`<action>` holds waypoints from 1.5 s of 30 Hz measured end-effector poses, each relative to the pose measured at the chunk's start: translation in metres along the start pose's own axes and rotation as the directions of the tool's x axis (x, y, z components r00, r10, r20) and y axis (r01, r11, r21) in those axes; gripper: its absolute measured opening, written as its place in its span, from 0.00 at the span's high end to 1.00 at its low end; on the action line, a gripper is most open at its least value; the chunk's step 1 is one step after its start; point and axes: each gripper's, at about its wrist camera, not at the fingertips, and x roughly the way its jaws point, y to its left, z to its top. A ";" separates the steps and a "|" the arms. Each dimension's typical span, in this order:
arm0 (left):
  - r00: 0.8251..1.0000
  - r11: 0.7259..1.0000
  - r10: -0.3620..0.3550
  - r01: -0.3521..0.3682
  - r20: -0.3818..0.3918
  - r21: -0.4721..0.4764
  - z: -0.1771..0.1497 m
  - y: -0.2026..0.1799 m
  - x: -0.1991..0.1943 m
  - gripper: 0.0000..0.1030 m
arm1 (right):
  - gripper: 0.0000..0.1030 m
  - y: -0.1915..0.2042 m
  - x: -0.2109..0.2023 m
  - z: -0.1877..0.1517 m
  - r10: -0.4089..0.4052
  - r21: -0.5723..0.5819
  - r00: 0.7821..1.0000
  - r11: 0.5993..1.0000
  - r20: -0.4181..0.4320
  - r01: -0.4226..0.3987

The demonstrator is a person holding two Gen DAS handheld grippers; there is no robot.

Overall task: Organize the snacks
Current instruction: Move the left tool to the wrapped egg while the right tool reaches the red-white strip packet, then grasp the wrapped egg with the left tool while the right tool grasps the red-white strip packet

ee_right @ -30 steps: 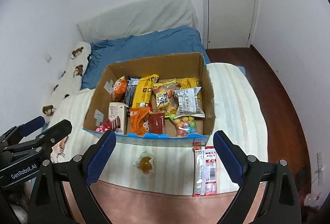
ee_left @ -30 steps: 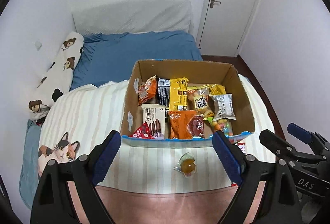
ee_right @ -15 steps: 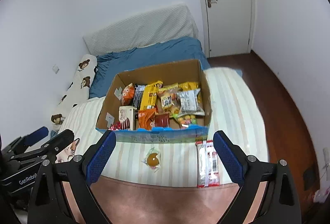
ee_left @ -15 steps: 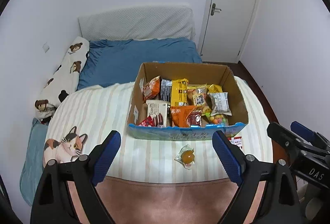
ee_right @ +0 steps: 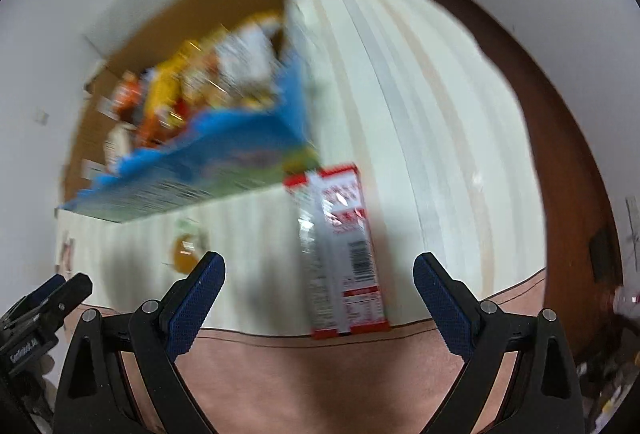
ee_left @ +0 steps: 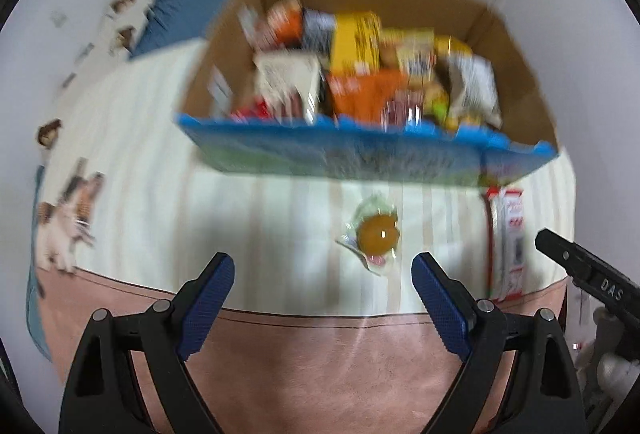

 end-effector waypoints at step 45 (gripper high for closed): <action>0.945 0.997 -0.075 0.082 -0.318 0.009 -0.145 -0.013 0.092 0.44 | 0.39 0.038 0.084 -0.155 0.050 0.011 0.962 0.999 -0.267 -0.049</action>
